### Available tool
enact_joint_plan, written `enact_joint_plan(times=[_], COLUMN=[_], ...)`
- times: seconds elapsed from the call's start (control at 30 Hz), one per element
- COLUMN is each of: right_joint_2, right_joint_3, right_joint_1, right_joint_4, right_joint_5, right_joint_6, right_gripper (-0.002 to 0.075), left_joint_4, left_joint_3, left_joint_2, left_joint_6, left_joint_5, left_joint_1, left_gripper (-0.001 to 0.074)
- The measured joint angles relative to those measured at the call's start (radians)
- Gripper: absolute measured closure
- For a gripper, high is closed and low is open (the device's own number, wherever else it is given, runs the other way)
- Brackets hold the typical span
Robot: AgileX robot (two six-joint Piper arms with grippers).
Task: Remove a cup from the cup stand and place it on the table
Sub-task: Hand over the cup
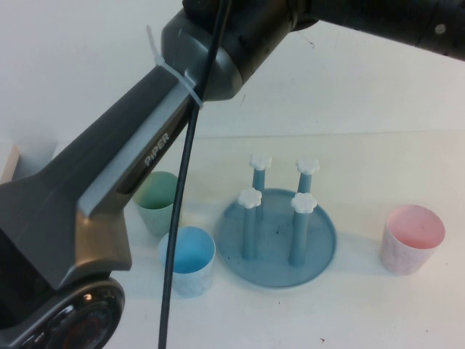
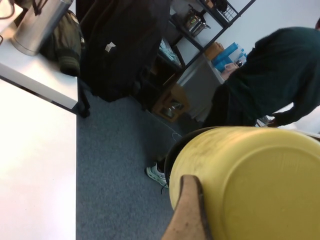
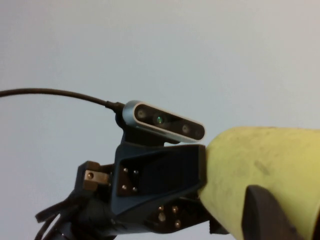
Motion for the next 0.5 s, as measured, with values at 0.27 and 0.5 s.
enact_joint_plan(times=[0.27, 0.5], right_joint_2=[0.000, 0.001], right_joint_3=[0.000, 0.000], right_joint_1=[0.000, 0.000], right_joint_4=[0.002, -0.007], right_joint_5=[0.000, -0.011], right_joint_6=[-0.053, -0.222], right_gripper=[0.0627, 0.0698], left_joint_4=[0.004, 0.123], left_joint_3=[0.000, 0.000], left_joint_2=[0.000, 0.000], left_joint_6=[0.026, 0.037], left_joint_5=[0.000, 0.016], left_joint_1=[0.000, 0.000], left_gripper=[0.0211, 0.0164])
